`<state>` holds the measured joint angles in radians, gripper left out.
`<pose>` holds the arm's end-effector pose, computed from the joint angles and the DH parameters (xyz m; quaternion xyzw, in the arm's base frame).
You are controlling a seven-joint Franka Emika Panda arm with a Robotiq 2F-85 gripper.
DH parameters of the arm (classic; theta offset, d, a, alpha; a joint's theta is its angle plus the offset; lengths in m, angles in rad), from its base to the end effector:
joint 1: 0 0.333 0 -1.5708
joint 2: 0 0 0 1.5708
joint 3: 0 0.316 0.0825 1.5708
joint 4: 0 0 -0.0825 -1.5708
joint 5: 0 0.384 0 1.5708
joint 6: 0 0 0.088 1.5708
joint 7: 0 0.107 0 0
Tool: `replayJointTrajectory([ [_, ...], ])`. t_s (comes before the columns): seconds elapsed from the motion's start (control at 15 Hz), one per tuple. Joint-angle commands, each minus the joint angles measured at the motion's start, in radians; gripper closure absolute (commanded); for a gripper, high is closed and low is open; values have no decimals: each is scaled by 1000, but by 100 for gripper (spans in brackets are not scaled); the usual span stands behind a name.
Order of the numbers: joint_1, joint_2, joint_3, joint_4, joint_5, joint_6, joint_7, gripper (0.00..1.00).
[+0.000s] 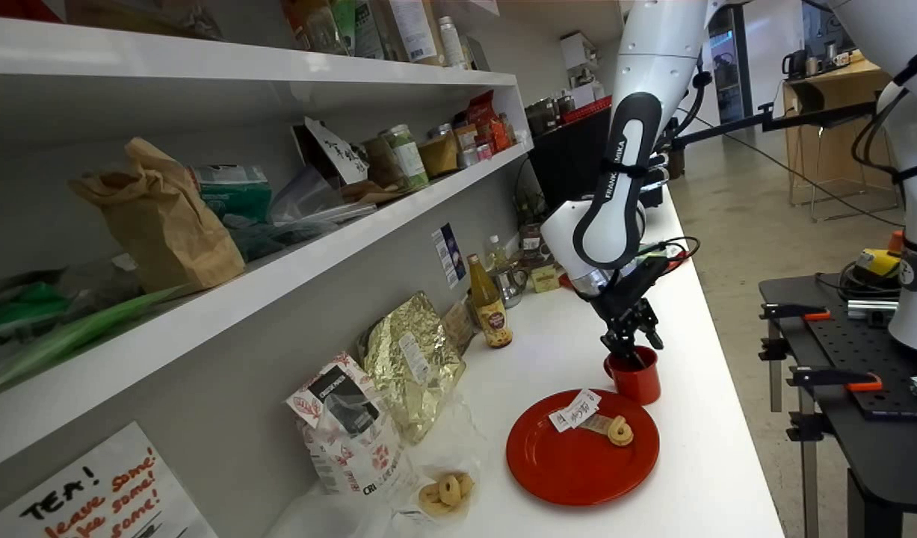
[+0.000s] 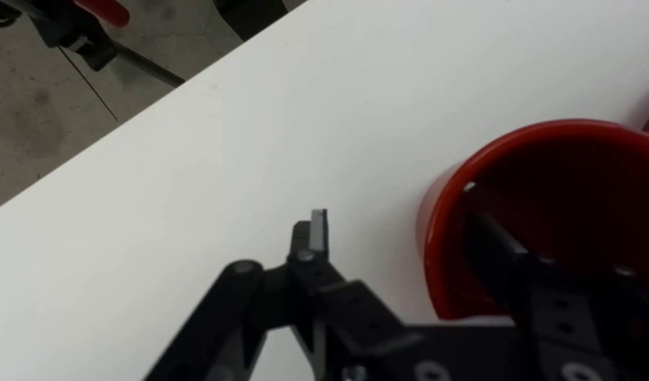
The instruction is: Put the orange cup on the orange plate
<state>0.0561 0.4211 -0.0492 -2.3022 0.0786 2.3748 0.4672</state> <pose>0.4821 0.0024 0.1399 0.9511 -0.2559 -0.1706 0.0292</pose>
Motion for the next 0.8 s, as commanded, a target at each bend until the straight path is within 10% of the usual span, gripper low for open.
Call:
replayJointTrajectory([
  [0.0,22,23,-19,34,-12,-30,25,65],
  [0.33,32,27,-22,46,-19,-39,33,100],
  [0.73,36,6,-18,44,-10,-40,24,98],
])
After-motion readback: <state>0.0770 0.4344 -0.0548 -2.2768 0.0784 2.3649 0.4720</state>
